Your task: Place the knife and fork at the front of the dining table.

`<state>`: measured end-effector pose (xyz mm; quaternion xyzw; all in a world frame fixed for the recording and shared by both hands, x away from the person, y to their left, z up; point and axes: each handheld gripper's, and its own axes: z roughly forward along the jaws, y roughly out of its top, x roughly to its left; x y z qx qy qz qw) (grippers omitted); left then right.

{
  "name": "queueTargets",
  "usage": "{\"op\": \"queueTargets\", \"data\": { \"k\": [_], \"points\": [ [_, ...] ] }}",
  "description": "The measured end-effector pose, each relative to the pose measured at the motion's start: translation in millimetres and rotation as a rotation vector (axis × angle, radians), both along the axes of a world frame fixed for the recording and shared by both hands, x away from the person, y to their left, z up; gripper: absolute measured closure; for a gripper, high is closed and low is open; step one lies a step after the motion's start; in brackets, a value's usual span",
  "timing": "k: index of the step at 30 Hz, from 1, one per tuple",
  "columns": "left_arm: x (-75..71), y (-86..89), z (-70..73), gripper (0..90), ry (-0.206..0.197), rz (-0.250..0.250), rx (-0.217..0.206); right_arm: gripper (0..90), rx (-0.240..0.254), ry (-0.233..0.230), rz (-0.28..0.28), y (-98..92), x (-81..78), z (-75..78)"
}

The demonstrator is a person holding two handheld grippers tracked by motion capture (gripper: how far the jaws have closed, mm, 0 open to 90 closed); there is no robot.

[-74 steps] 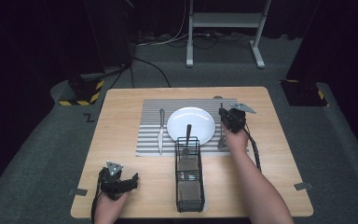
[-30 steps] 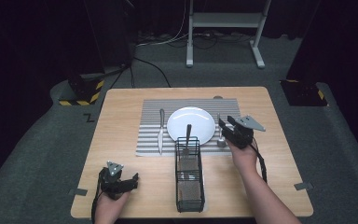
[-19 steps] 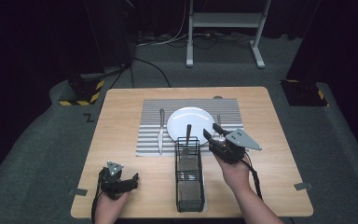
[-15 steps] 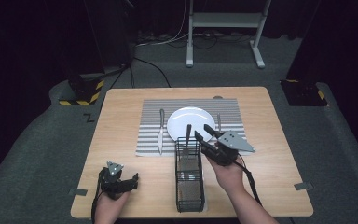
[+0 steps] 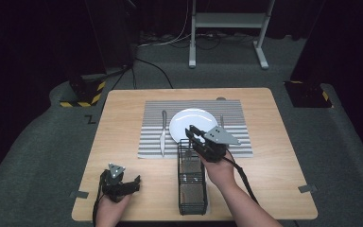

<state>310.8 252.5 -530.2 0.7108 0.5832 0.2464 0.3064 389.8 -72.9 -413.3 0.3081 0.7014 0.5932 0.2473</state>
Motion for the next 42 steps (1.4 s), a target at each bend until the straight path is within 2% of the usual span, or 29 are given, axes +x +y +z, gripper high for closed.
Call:
{"op": "queueTargets", "data": {
  "k": [3, 7, 10, 13, 17, 29, 36, 42],
  "points": [
    [0.0, 0.0, 0.0, 7.0, 0.000, 0.000, 0.000, 84.6, 0.010, -0.003, 0.015, -0.4, -1.1, 0.7],
    [0.0, 0.0, 0.0, 7.0, 0.000, 0.000, 0.000, 86.1, 0.018, -0.016, 0.039, 0.1, -4.6, 1.3],
    [0.0, 0.0, 0.0, 7.0, 0.000, 0.000, 0.000, 86.5, 0.021, -0.044, 0.044, 0.4, -9.5, 3.4],
    [0.0, 0.0, 0.0, 7.0, -0.001, 0.000, 0.000, 86.5, 0.042, -0.060, 0.057, -1.4, -15.2, 8.1],
    [0.0, 0.0, 0.0, 7.0, 0.000, 0.000, 0.000, 86.6, 0.062, -0.082, 0.057, -5.2, -23.5, 17.9],
    [0.0, 0.0, 0.0, 7.0, 0.000, 0.000, 0.000, 86.7, 0.181, -0.180, 0.040, -25.7, -47.2, 52.8],
    [0.0, 0.0, 0.0, 7.0, 0.000, 0.000, 0.000, 86.7, 0.197, -0.218, 0.045, -29.2, -58.2, 68.0],
    [0.0, 0.0, 0.0, 7.0, 0.000, 0.000, 0.000, 86.7, 0.228, -0.265, 0.020, -38.1, -66.3, 80.5]
  ]
}}
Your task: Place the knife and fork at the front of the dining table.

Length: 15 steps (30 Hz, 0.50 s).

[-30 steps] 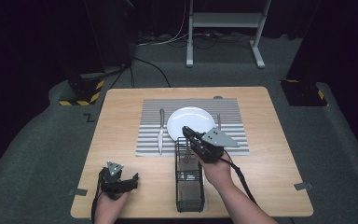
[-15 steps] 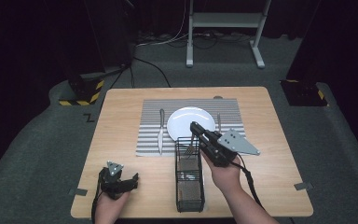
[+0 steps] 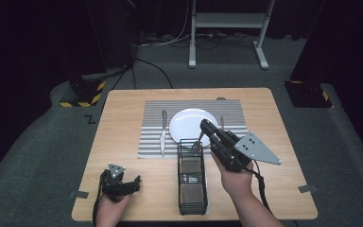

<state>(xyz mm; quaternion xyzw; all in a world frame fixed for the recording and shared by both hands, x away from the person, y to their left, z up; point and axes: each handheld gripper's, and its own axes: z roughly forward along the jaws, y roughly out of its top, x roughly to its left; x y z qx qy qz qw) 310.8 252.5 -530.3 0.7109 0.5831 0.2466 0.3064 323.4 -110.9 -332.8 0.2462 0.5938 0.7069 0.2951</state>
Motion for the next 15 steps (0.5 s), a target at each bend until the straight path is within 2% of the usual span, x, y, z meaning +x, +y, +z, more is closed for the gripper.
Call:
{"op": "queueTargets", "data": {
  "k": [5, 9, 15],
  "points": [
    [0.0, 0.0, 0.0, 7.0, 0.000, 0.000, 0.000, 86.6, 0.030, -0.013, -0.021, -12.5, -2.4, 7.2],
    [0.0, 0.0, 0.0, 7.0, 0.000, 0.000, 0.000, 86.7, 0.033, -0.024, -0.051, -23.5, -2.7, 9.6],
    [0.0, 0.0, 0.0, 7.0, 0.000, 0.000, 0.000, 86.7, 0.020, -0.023, -0.107, -42.9, 0.2, 3.3]
  ]
}}
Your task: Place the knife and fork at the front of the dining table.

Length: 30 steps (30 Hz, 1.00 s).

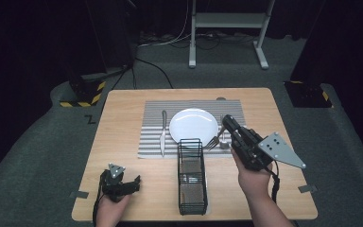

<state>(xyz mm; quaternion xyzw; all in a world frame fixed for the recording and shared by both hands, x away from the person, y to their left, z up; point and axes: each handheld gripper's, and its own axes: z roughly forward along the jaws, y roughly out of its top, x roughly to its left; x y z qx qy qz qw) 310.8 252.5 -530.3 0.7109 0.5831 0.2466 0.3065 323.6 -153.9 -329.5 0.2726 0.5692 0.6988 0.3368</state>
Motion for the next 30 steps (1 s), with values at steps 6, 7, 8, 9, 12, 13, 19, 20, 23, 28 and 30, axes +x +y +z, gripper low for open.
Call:
{"op": "queueTargets", "data": {
  "k": [6, 7, 8, 9, 12, 13, 19, 20, 23, 28, 30],
  "points": [
    [0.0, 0.0, 0.0, 7.0, 0.000, 0.000, 0.000, 86.7, -0.006, 0.036, -0.041, -17.3, 5.3, -13.2],
    [0.0, 0.0, 0.0, 7.0, 0.000, 0.000, 0.000, 86.7, -0.011, 0.040, -0.050, -20.4, 6.3, -16.1],
    [0.0, 0.0, 0.0, 7.0, 0.000, 0.000, 0.000, 86.6, -0.012, 0.044, -0.053, -22.1, 6.7, -17.9],
    [0.0, 0.0, 0.0, 7.0, 0.000, 0.000, 0.000, 86.7, -0.015, 0.050, -0.060, -24.8, 7.8, -20.7],
    [0.0, 0.0, 0.0, 7.0, 0.000, 0.000, 0.000, 86.7, -0.025, 0.063, -0.076, -30.7, 10.1, -27.5],
    [0.0, 0.0, 0.0, 7.0, 0.000, 0.000, 0.000, 86.7, -0.029, 0.066, -0.081, -32.4, 10.9, -29.7],
    [0.0, -0.1, 0.0, 7.0, 0.000, 0.000, 0.000, 86.7, -0.051, 0.089, -0.113, -41.1, 14.6, -43.1],
    [0.0, -0.2, -0.1, 7.0, 0.000, 0.001, -0.002, 86.7, -0.053, 0.093, -0.116, -42.5, 15.5, -45.5],
    [-0.1, -0.4, -0.1, 7.0, 0.000, 0.003, 0.001, 86.7, -0.061, 0.111, -0.128, -47.2, 18.3, -52.1],
    [-0.1, -0.5, -0.1, 7.0, -0.001, 0.003, 0.002, 86.7, -0.081, 0.139, -0.158, -58.1, 29.5, -60.3],
    [-0.2, -0.6, 0.0, 7.0, 0.000, 0.004, 0.004, 86.7, -0.085, 0.154, -0.178, -62.9, 35.9, -63.0]
  ]
}}
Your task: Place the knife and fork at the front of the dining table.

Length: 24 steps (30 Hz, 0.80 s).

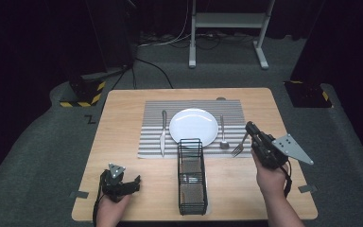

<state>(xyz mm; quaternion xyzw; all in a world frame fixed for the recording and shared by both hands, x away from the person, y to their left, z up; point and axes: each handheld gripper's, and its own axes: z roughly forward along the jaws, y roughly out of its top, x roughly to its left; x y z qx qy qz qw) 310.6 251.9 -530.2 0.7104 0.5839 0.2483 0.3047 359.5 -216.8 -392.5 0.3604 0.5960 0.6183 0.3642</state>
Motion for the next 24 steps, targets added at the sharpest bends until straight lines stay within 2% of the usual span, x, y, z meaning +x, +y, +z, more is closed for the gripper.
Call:
{"op": "queueTargets", "data": {
  "k": [5, 11, 15, 19, 24],
  "points": [
    [0.4, 0.3, 0.0, 6.6, 0.001, -0.005, 0.000, 86.7, -0.015, 0.034, -0.027, -8.8, 20.3, -10.0],
    [0.3, 0.3, 0.0, 6.6, 0.001, -0.005, 0.000, 86.7, -0.075, 0.094, -0.056, -9.9, 48.2, -22.9],
    [0.3, 0.3, 0.0, 6.6, 0.001, -0.005, 0.000, 86.7, -0.092, 0.130, -0.065, -11.8, 63.0, -29.3],
    [0.3, 0.3, 0.0, 6.6, 0.001, -0.006, 0.000, 86.7, -0.088, 0.142, -0.072, -11.9, 71.7, -33.4],
    [0.3, 0.3, 0.0, 6.6, 0.001, -0.005, 0.000, 86.7, -0.082, 0.180, -0.067, -10.2, 82.2, -37.5]
  ]
}}
